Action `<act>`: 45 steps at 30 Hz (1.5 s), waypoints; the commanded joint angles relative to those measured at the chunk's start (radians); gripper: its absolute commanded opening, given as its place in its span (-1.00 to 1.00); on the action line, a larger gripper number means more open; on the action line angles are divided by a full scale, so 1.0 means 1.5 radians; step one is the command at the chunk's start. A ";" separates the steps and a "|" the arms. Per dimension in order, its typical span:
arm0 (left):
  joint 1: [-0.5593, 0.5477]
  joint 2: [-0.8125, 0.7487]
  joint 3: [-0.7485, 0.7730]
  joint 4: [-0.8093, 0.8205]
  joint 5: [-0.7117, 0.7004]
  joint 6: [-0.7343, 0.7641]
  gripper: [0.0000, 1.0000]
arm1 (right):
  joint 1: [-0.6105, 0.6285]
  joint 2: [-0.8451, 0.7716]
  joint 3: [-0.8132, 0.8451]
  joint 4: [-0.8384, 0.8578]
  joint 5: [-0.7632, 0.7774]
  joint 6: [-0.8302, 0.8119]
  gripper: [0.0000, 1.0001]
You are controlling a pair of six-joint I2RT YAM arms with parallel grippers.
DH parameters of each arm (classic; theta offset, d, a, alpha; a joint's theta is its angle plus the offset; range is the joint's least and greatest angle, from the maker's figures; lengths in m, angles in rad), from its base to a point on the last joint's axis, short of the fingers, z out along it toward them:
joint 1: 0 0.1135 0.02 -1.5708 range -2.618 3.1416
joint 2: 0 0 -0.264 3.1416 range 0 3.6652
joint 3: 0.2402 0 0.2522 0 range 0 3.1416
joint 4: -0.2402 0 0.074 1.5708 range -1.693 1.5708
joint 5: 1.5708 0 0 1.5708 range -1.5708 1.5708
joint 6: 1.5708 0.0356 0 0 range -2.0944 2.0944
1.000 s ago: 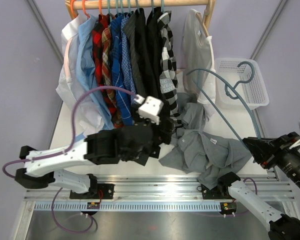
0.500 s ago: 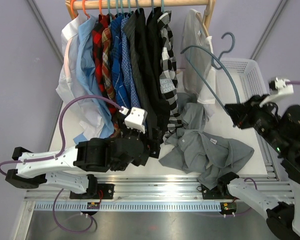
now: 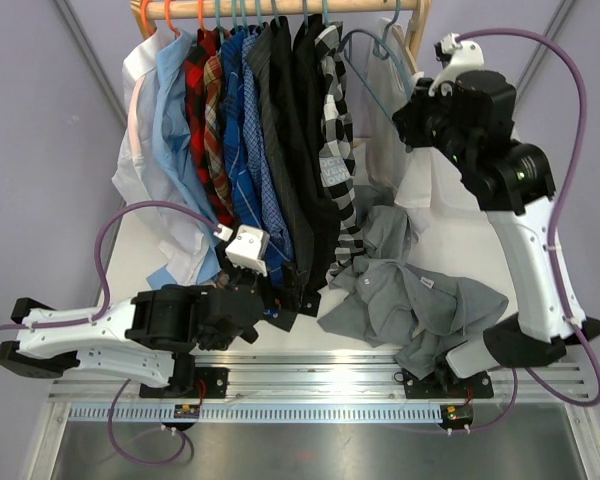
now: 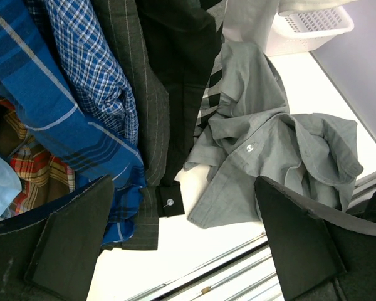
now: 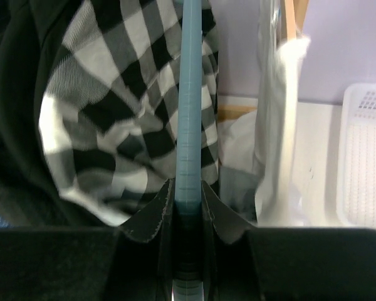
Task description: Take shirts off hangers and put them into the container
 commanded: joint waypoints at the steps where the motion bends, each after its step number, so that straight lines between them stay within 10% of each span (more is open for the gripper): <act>1: -0.006 -0.026 -0.016 0.032 -0.029 -0.024 0.98 | -0.002 0.060 0.101 0.046 0.045 -0.035 -1.00; 10: -0.008 -0.062 -0.040 0.028 -0.029 -0.038 0.98 | -0.001 0.193 0.259 -0.005 0.092 -0.041 -1.00; 23: -0.009 -0.050 -0.035 0.041 -0.032 -0.031 0.98 | 0.005 0.021 -0.079 0.022 0.124 0.031 -1.00; 24: -0.008 -0.046 -0.034 0.042 -0.031 -0.029 0.98 | 0.006 0.016 -0.081 0.019 0.128 0.028 -0.83; 25: -0.009 -0.044 -0.031 0.044 -0.030 -0.028 0.98 | 0.006 0.013 -0.081 0.013 0.130 0.029 -0.01; 27: -0.009 -0.039 -0.026 0.043 -0.030 -0.026 0.98 | 0.005 -0.010 -0.091 0.011 0.127 0.030 0.91; 45: -0.009 -0.026 -0.025 0.032 -0.052 -0.026 0.98 | 0.018 -0.430 -0.510 -0.030 -0.018 0.139 0.99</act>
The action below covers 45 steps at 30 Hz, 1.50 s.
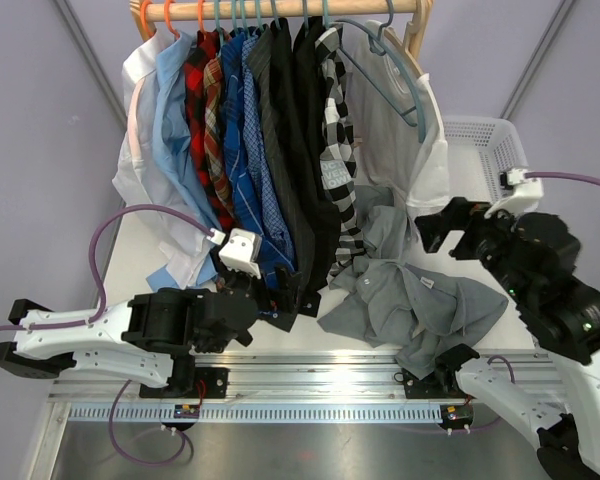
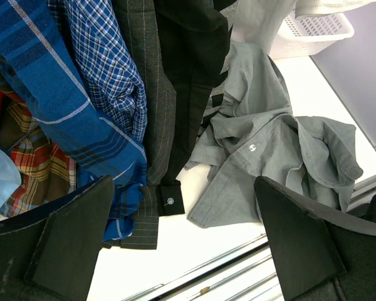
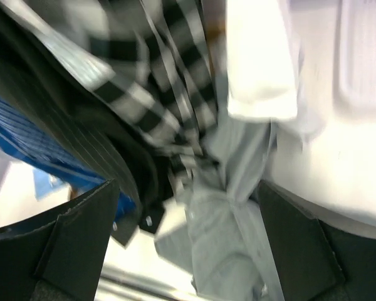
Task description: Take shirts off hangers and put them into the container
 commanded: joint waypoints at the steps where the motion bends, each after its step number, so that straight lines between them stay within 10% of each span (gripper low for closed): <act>1: -0.003 0.009 0.016 0.029 -0.037 0.001 0.98 | 0.005 0.016 -0.097 -0.040 -0.030 0.057 0.99; 7: -0.003 0.021 0.020 0.024 -0.024 -0.016 0.98 | 0.006 0.056 -0.265 -0.043 0.135 0.167 0.99; 13: -0.003 0.016 0.013 0.005 -0.013 -0.043 0.98 | 0.006 0.179 -0.396 0.119 0.073 0.229 0.99; 29: -0.003 -0.006 0.005 -0.025 -0.006 -0.071 0.98 | 0.022 0.429 -0.468 0.240 0.148 0.407 0.97; 36: -0.004 -0.020 -0.013 -0.016 -0.001 -0.078 0.98 | 0.021 0.404 -0.501 0.255 0.205 0.453 -1.00; 45: -0.004 -0.033 -0.028 -0.027 0.012 -0.098 0.98 | 0.022 0.194 -0.422 0.010 0.432 0.578 -1.00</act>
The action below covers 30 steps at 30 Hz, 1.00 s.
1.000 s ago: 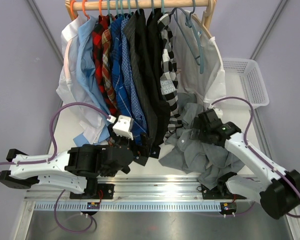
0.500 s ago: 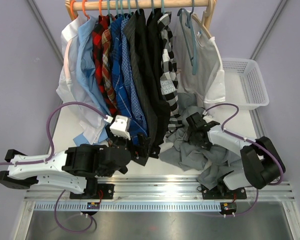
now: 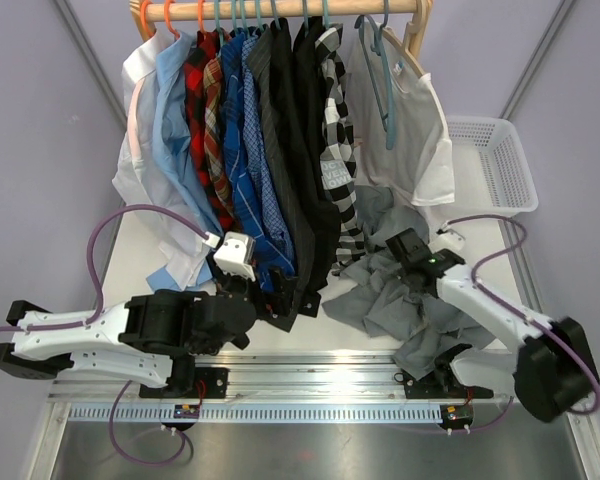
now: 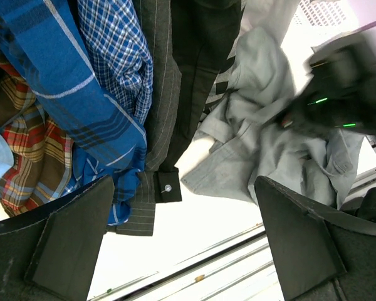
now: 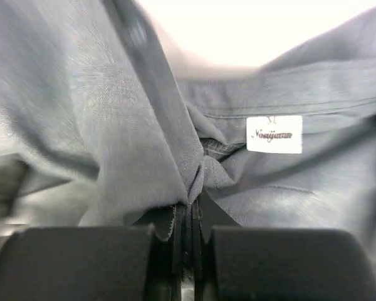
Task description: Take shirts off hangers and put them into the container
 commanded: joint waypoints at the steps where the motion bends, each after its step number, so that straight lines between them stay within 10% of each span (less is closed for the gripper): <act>1: -0.004 -0.019 -0.011 0.018 -0.001 -0.027 0.98 | 0.001 -0.149 0.098 -0.143 0.202 0.071 -1.00; 14: -0.006 -0.030 -0.014 0.034 0.016 -0.012 0.98 | -0.032 -0.231 0.447 -0.416 0.527 0.114 -1.00; 20: -0.006 -0.041 -0.019 0.043 0.021 -0.004 0.98 | -0.034 -0.266 0.477 -0.211 0.615 -0.111 -1.00; 26: -0.006 -0.041 -0.025 0.071 0.035 0.014 0.98 | -0.039 -0.283 0.379 0.399 0.581 -0.619 -1.00; 30: -0.006 -0.039 -0.017 0.090 0.044 0.038 0.98 | -0.061 -0.180 0.510 0.264 0.451 -0.533 -1.00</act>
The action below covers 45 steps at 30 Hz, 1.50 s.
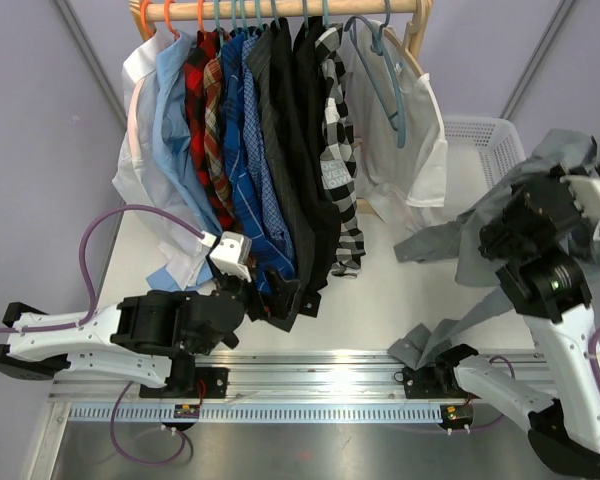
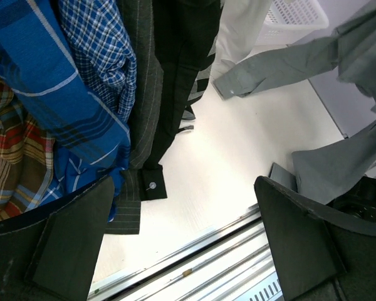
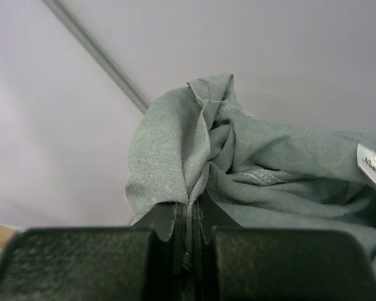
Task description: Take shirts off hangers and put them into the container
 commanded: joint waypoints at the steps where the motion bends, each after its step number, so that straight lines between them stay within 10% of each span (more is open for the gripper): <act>1: -0.005 -0.007 0.002 0.054 0.008 0.022 0.98 | -0.030 0.122 0.118 0.034 -0.123 -0.036 -1.00; 9: -0.005 -0.048 -0.010 0.080 0.016 0.062 0.98 | -0.324 0.392 0.473 -0.216 -0.530 0.063 -1.00; 19: -0.005 -0.077 -0.005 0.054 -0.013 0.062 0.98 | -0.403 0.792 0.984 -0.230 -0.716 0.019 -1.00; 27: -0.005 -0.070 0.031 -0.041 -0.055 0.008 0.98 | -0.405 0.790 0.815 0.389 -0.799 0.064 -1.00; 32: -0.004 -0.072 0.017 -0.046 -0.078 -0.012 0.98 | -0.405 0.899 1.019 0.536 -0.755 0.021 -1.00; 45: 0.005 -0.041 0.007 -0.011 -0.072 -0.003 0.98 | -0.418 0.904 0.763 0.638 -0.677 -0.061 -1.00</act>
